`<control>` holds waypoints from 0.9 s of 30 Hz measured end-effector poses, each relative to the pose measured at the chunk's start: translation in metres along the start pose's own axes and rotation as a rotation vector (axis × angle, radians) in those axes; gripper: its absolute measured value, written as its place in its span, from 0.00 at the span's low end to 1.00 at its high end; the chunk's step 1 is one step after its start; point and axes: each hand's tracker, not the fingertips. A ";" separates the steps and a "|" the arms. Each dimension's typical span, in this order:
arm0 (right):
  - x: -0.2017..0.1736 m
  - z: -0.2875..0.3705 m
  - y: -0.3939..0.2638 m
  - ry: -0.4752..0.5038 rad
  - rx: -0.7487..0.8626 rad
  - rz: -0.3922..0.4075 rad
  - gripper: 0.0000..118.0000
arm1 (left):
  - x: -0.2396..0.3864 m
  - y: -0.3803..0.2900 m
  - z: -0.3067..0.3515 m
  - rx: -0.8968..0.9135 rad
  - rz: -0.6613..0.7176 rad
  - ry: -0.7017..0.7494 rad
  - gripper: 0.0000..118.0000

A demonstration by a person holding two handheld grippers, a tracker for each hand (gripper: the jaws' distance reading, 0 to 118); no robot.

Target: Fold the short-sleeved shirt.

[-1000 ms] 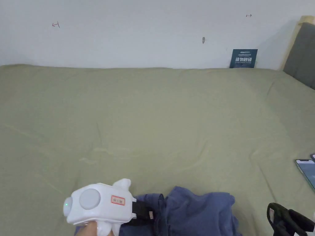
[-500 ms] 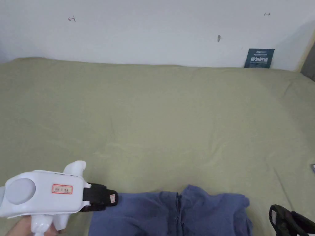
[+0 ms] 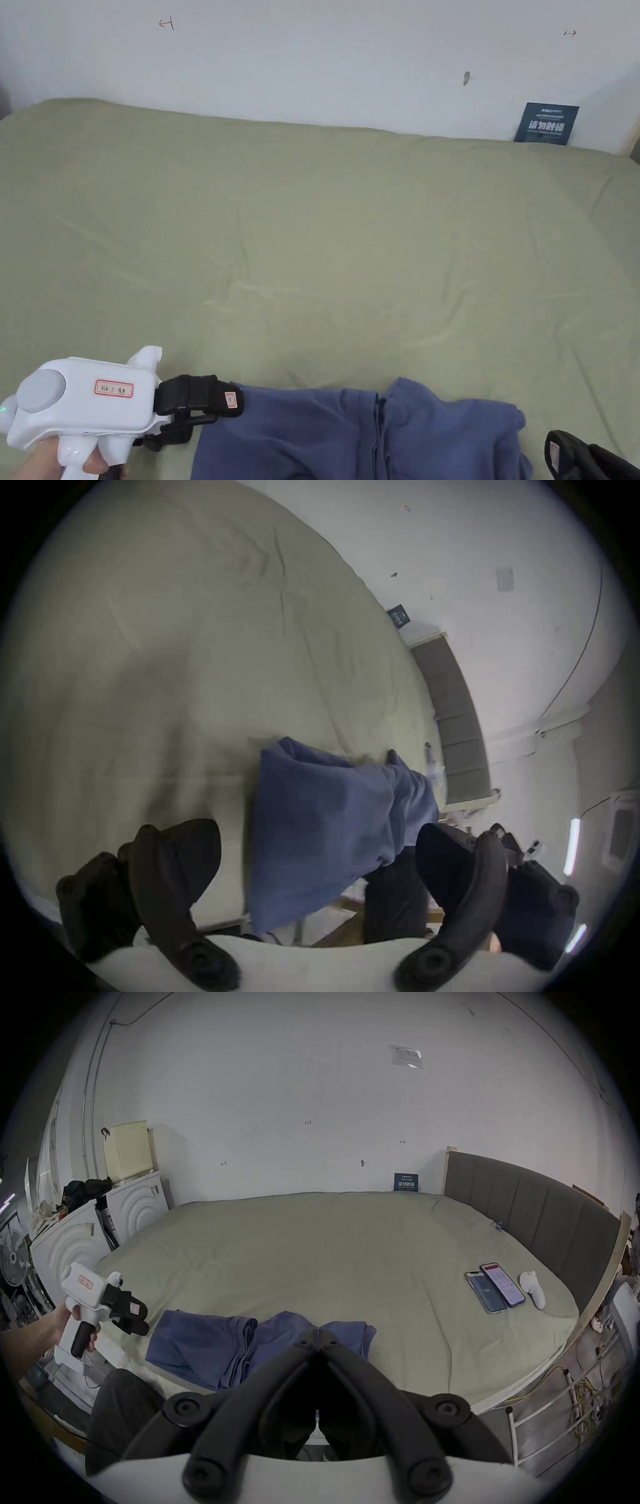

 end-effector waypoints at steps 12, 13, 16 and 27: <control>0.004 0.003 -0.006 -0.023 -0.020 -0.006 0.00 | -0.004 0.000 -0.024 -0.057 0.038 -0.049 0.14; 0.004 0.004 -0.006 -0.025 -0.019 -0.007 0.00 | 0.001 0.000 -0.019 -0.040 0.033 -0.038 0.14; 0.007 0.004 -0.003 -0.020 -0.009 -0.012 0.00 | 0.009 0.002 0.003 -0.016 0.026 -0.018 0.14; 0.005 0.003 0.003 0.038 0.032 -0.012 0.00 | 0.047 -0.011 0.127 0.200 0.008 0.365 0.14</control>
